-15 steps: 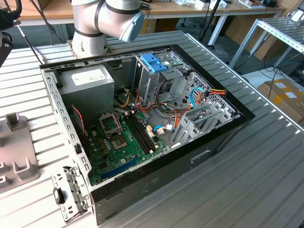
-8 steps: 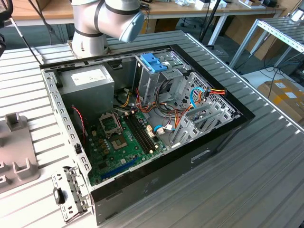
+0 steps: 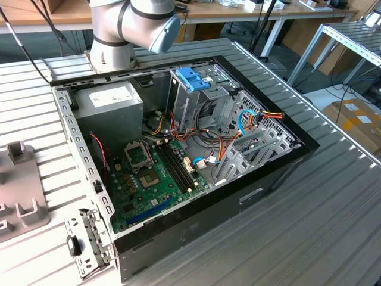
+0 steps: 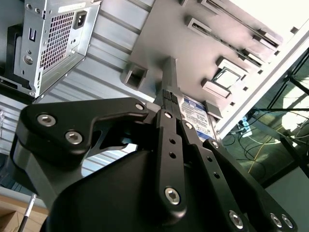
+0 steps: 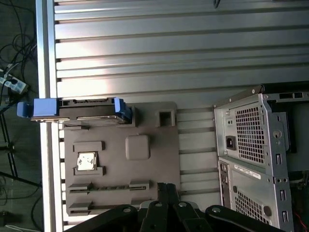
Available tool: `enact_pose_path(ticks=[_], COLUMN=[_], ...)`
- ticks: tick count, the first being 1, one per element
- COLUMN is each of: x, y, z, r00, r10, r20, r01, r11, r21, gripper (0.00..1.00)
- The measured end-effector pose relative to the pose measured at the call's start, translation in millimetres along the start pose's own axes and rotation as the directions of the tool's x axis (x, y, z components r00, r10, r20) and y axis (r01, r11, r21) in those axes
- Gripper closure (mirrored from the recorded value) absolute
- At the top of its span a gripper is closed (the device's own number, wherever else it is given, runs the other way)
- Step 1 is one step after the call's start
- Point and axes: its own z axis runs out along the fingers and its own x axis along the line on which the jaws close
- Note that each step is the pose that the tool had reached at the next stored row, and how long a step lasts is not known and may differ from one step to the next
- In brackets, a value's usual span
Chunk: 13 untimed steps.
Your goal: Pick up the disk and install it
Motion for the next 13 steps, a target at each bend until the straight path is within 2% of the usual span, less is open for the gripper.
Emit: enact_pose_path(ticks=[13], x=[5.4], y=[-0.4], z=[-0.2], r00=[1.0], r10=[0.0], r20=[0.0], r01=[0.0], r11=[1.0], r21=[0.0], gripper=[0.89])
